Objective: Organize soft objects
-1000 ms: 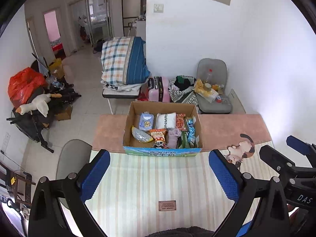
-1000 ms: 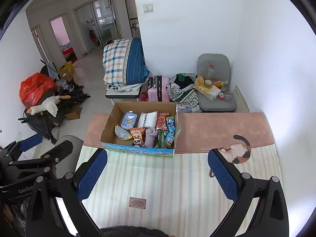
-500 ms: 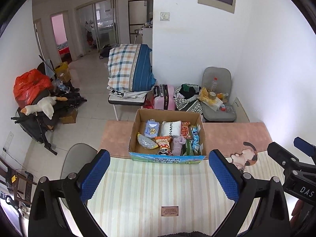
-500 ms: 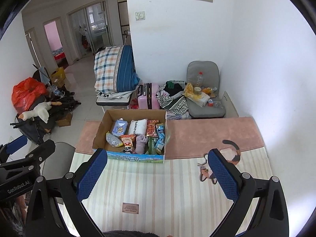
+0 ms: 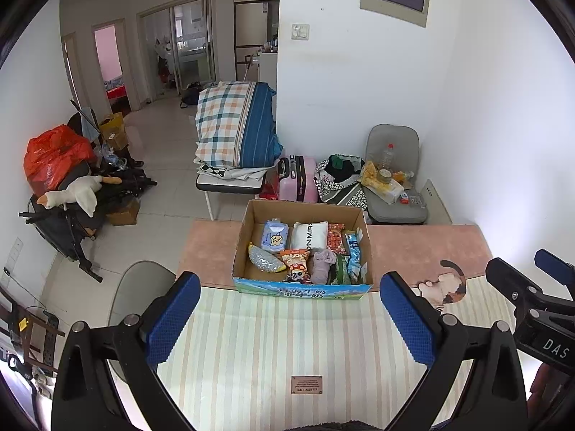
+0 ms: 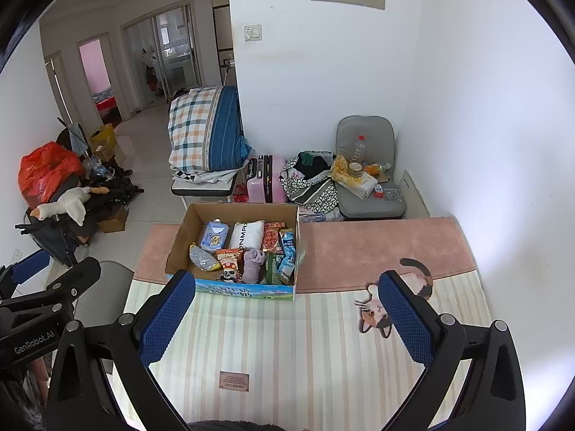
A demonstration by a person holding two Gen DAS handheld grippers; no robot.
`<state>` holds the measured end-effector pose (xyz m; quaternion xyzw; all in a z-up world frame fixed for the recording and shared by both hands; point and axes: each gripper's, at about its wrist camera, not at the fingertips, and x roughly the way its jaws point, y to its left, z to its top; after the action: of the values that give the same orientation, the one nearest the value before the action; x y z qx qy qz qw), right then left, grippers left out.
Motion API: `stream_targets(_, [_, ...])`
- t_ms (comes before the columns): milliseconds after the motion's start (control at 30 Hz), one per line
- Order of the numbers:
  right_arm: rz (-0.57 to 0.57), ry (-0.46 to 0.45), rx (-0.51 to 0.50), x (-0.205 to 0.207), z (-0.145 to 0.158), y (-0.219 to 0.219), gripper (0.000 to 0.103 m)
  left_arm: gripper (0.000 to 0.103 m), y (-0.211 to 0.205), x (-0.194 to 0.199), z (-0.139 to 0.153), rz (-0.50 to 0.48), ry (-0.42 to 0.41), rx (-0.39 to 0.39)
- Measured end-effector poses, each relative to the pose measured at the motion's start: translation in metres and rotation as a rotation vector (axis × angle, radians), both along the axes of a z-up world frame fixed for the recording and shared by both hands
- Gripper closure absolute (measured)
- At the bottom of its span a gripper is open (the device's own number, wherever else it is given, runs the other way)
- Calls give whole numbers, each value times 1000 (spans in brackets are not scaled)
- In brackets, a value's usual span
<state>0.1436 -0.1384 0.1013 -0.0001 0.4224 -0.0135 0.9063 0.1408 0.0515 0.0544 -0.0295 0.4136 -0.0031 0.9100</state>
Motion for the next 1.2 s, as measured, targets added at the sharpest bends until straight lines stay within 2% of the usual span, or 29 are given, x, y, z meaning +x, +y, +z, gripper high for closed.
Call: stream_targets(1200, [-6, -53, -26, -9, 8, -3, 0, 0, 2, -2, 10, -4, -18, 14])
